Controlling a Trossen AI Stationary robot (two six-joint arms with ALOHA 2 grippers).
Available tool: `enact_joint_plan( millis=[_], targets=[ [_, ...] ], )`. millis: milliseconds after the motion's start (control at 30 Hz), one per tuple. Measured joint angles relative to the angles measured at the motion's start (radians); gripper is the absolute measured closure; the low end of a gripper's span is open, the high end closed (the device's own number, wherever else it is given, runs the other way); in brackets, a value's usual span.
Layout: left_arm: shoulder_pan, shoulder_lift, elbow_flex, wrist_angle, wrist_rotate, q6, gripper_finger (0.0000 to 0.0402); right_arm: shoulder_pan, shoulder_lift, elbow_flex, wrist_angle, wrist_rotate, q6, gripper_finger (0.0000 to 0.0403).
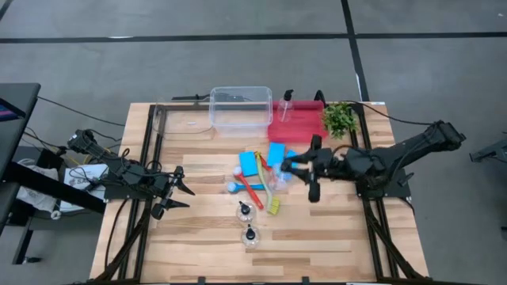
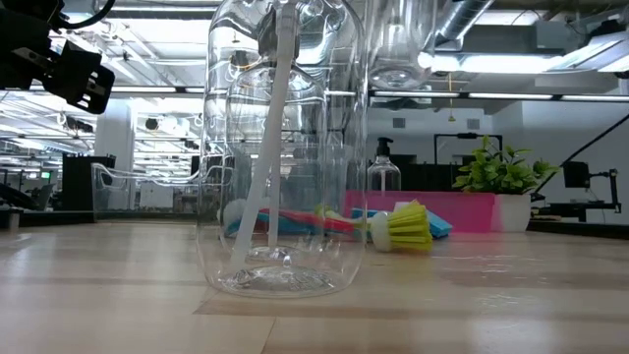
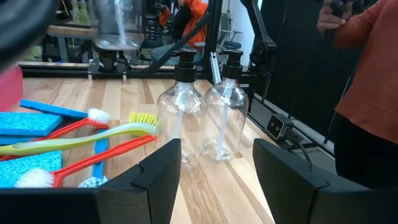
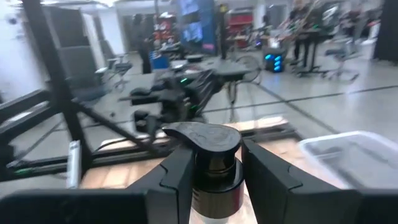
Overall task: Pick & Place Kitchen Sink Supplies
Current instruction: Put the transparent bottle into the red bin
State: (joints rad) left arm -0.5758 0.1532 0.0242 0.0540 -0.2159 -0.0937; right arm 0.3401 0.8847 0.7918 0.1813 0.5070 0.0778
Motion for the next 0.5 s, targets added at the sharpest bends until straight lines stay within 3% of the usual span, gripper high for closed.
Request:
enact_joint_plan(
  millis=[500],
  targets=[
    [0.000,0.000,0.000,0.000,0.000,0.000,0.0199,-0.292,-0.049,0.000,-0.004,-0.001,-0.053,0.0321]
  ],
)
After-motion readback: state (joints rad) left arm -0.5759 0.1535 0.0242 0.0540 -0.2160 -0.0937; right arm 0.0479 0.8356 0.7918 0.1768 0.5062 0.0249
